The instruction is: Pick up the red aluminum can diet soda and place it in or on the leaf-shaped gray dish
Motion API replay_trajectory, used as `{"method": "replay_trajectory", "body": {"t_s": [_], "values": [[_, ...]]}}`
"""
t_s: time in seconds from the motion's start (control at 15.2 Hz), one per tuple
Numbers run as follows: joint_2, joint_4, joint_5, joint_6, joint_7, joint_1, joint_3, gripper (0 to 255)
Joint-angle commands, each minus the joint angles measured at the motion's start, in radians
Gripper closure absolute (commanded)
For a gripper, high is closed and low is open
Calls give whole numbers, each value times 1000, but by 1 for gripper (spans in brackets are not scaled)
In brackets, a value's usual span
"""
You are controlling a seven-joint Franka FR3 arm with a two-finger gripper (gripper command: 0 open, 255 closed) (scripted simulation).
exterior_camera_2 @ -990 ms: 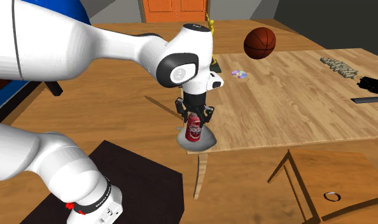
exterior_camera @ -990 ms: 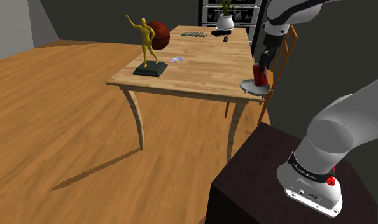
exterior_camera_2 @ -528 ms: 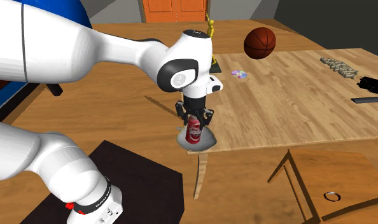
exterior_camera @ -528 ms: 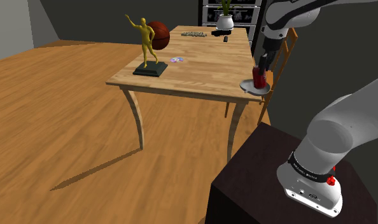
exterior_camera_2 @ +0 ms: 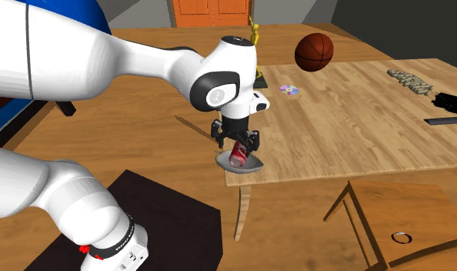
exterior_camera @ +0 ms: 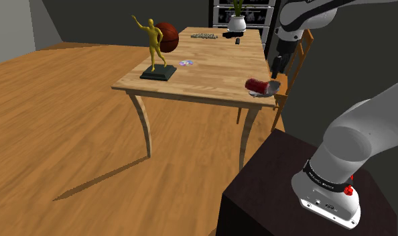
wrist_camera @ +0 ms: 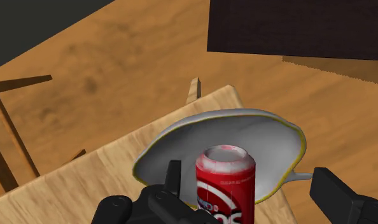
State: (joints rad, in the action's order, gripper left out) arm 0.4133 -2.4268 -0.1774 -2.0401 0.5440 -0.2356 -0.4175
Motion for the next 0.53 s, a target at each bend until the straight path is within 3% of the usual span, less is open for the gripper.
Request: {"method": "replay_trajectory", "body": {"t_s": [0.0,0.2,0.46], "values": [[11,25,1,36,-1,0,6,0],[34,101,5,135,-3,2,21,0],[34,101,5,135,-3,2,21,0]]}}
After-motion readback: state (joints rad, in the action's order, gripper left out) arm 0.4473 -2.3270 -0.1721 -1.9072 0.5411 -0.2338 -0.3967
